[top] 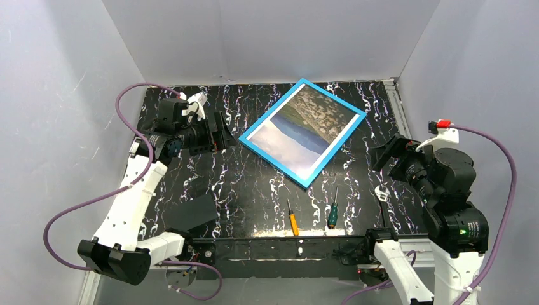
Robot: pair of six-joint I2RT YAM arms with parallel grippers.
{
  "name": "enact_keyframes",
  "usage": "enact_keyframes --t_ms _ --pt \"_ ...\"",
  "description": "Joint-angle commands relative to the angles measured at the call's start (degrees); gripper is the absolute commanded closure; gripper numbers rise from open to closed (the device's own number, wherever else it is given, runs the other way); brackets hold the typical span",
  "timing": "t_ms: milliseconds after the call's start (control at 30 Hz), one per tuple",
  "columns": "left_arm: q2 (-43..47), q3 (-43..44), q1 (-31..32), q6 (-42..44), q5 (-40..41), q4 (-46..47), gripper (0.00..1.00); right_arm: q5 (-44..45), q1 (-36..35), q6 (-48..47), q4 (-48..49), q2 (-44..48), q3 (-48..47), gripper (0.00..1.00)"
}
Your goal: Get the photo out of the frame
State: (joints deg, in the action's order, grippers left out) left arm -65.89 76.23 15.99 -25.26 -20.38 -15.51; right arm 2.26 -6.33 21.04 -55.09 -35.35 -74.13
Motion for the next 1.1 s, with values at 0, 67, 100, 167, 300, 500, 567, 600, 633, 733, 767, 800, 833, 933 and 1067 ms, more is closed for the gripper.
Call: enact_keyframes --t_ms 0,67,100,167,300,500,567,600,633,733,767,800,833,933,1067 --pt "0.0 0.29 0.42 0.72 -0.76 -2.42 0.0 -0.42 0.3 0.74 0.83 -0.03 0.63 0.0" --pt "-0.27 -0.08 0.59 0.34 -0.8 -2.51 0.0 -0.2 0.37 0.76 0.3 -0.47 0.65 0.0" --pt "-0.42 -0.35 0.59 0.04 -0.92 -2.47 0.0 -0.05 0.33 0.8 -0.16 -1.03 0.61 0.0" --pt "-0.77 -0.83 0.84 -0.41 -1.21 -2.42 0.0 0.63 0.33 0.98 -0.72 -1.97 0.63 0.0" --pt "-1.4 -2.48 1.6 -1.21 -1.64 -2.42 0.0 0.76 0.31 1.59 -0.6 -3.06 2.38 0.0" --pt "-2.88 -5.59 3.42 -3.68 -0.59 -2.42 0.0 1.28 0.27 6.35 -1.38 -8.34 3.98 0.0" --pt "-4.09 -6.77 4.65 -4.77 0.76 -2.53 0.0 -1.56 -0.02 10.03 1.81 -10.71 6.8 0.0" --pt "-4.5 -7.44 5.62 -5.23 2.05 -2.84 0.0 -4.24 -0.51 12.08 4.74 -11.82 8.85 0.0" --pt "-4.84 -8.02 6.39 -5.54 3.38 -2.98 0.0 -5.39 -1.61 14.28 7.19 -13.66 10.61 0.0" --pt "-5.9 -8.93 8.16 -7.1 8.78 -4.86 0.0 1.17 -12.31 19.67 10.66 -19.93 11.54 0.0" --pt "-6.3 -9.06 8.44 -7.73 10.16 -5.61 0.0 3.39 -15.4 21.43 10.62 -22.73 10.83 0.0" --pt "-6.74 -8.99 8.52 -8.55 11.55 -6.57 0.0 4.83 -17.95 23.04 10.75 -25.55 9.93 0.0" --pt "-7.31 -8.84 8.53 -9.39 12.88 -7.7 0.0 5.38 -20.54 23.72 11.15 -28.41 8.9 0.0" --pt "-8.94 -7.42 8.47 -10.56 15.41 -11.43 0.0 5.01 -28.43 16.73 14.76 -36.98 4.89 0.0" --pt "-7.13 -5.4 8.2 -11.39 19.4 -15.75 0.0 6.43 -35.47 1.63 17.36 -48.22 -1.4 0.02"
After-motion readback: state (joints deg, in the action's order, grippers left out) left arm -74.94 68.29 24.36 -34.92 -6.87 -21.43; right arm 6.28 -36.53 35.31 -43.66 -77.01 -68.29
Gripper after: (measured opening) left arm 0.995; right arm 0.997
